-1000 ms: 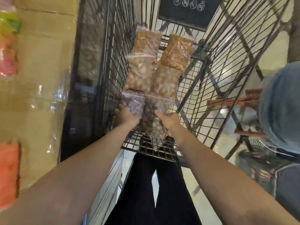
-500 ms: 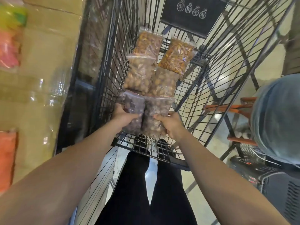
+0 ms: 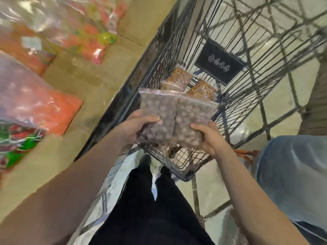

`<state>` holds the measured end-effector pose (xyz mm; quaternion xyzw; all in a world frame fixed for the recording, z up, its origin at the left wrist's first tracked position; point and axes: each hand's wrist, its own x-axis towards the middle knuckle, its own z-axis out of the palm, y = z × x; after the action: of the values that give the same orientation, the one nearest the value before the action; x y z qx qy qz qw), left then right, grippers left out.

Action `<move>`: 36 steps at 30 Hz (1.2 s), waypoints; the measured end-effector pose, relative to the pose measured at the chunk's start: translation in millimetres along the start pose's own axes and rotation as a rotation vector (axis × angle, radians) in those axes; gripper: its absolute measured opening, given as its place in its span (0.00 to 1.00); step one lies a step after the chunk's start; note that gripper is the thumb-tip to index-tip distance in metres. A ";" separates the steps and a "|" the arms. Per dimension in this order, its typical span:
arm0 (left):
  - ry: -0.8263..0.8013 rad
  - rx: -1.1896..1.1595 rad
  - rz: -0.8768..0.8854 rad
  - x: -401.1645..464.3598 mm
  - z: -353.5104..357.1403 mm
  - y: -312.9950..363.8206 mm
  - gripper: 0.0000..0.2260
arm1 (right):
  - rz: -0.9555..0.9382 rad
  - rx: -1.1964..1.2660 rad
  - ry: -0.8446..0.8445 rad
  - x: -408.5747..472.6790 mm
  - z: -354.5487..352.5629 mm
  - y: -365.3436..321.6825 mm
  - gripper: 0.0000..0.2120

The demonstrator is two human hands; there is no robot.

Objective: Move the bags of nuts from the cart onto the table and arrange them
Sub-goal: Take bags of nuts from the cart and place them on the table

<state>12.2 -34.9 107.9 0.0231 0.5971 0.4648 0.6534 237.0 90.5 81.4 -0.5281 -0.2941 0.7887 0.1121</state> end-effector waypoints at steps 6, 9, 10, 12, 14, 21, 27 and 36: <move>0.060 -0.090 0.295 -77.6 9.2 8.3 0.16 | -0.136 -0.084 -0.137 -61.6 36.1 -36.8 0.28; 0.126 -0.158 0.380 -112.0 0.1 1.9 0.21 | -0.187 -0.217 -0.168 -83.7 61.8 -45.7 0.36; 0.164 -0.183 0.395 -123.2 -5.2 -1.2 0.25 | -0.199 -0.262 -0.180 -88.6 69.6 -47.5 0.38; 0.232 -0.255 0.411 -145.4 -18.3 -8.6 0.29 | -0.213 -0.334 -0.216 -99.5 87.5 -50.0 0.41; 0.263 -0.338 0.440 -170.0 -31.1 -17.0 0.30 | -0.222 -0.406 -0.271 -107.5 107.8 -46.8 0.43; 0.426 -0.391 0.580 -270.5 -89.2 -68.8 0.27 | -0.238 -0.544 -0.451 -142.3 200.0 8.2 0.22; 0.684 -0.512 0.670 -372.3 -141.8 -150.5 0.25 | -0.201 -0.662 -0.673 -191.7 286.3 97.0 0.17; 0.950 -0.704 0.698 -533.8 -221.6 -289.7 0.29 | -0.083 -0.816 -0.918 -300.1 394.4 264.5 0.17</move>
<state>80.0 -654.4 280.1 -0.2059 0.5899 0.7742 0.1009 43.0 -404.1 263.7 -0.1232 -0.6109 0.7543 -0.2063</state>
